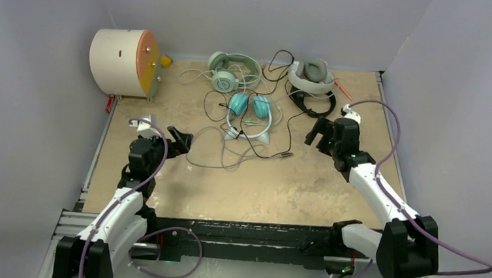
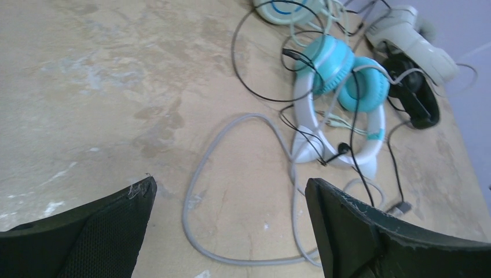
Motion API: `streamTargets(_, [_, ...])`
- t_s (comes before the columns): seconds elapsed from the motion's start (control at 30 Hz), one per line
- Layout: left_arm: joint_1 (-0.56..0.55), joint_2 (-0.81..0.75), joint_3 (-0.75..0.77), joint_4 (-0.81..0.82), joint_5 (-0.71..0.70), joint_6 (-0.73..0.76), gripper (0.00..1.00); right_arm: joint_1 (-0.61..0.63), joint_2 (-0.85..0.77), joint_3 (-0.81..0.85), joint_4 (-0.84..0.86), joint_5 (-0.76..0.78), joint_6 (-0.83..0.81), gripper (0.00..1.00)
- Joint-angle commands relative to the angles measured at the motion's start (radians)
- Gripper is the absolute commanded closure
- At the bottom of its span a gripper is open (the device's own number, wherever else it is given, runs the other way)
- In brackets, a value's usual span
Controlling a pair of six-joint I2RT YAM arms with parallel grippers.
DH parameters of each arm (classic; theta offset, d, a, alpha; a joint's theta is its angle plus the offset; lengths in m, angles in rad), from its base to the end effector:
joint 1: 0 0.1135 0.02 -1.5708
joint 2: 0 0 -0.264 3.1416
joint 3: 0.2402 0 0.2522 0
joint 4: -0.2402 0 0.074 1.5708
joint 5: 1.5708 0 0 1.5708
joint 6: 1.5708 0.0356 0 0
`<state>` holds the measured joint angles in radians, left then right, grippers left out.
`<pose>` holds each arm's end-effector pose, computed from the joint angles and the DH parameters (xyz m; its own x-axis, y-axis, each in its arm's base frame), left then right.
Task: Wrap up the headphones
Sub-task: Pick up the headphones from the center of the board.
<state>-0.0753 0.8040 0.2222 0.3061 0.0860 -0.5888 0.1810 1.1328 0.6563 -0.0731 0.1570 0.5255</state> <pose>0.1791 -0.0166 0.1893 -0.3131 -0.5313 -0.7872 -0.0199 0.8324 -0.5538 0.2433 0.0389 0.2365 -0.4679 0.4181 -0.7786 0.2174 0.9084 0.3571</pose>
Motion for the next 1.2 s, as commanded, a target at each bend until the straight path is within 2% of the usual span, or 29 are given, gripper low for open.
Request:
streamTargets(0.0, [-0.024,-0.027,-0.03,0.118,0.152,0.051,0.02,0.093,0.049,0.105,0.012,-0.088,-0.094,0.02])
streamTargets(0.13, [-0.042,-0.016,-0.026,0.123,0.164,0.055,0.04,0.188,0.142,0.17,0.05,-0.153,-0.182,0.08])
streamTargets(0.23, [-0.046,-0.013,-0.031,0.144,0.198,0.066,0.07,0.264,0.224,0.214,0.064,-0.178,-0.235,0.08])
streamTargets(0.37, [-0.049,-0.017,-0.04,0.166,0.222,0.073,0.08,0.36,0.363,0.307,0.041,-0.158,-0.291,0.16])
streamTargets(0.67, [-0.05,-0.011,-0.043,0.176,0.227,0.073,0.08,0.5,0.562,0.464,0.006,-0.127,-0.374,0.21])
streamTargets(0.83, [-0.05,-0.003,-0.041,0.178,0.223,0.073,0.09,0.533,0.641,0.505,-0.02,-0.13,-0.366,0.22])
streamTargets(1.0, [-0.05,0.015,-0.04,0.186,0.228,0.072,0.09,0.538,0.716,0.537,-0.135,-0.016,-0.267,0.27])
streamTargets(1.07, [-0.051,0.021,-0.037,0.186,0.228,0.074,0.09,0.538,0.731,0.533,-0.177,0.029,-0.233,0.37])
streamTargets(1.17, [-0.052,0.021,-0.038,0.184,0.227,0.074,0.09,0.538,0.696,0.497,-0.215,0.091,-0.202,0.67])
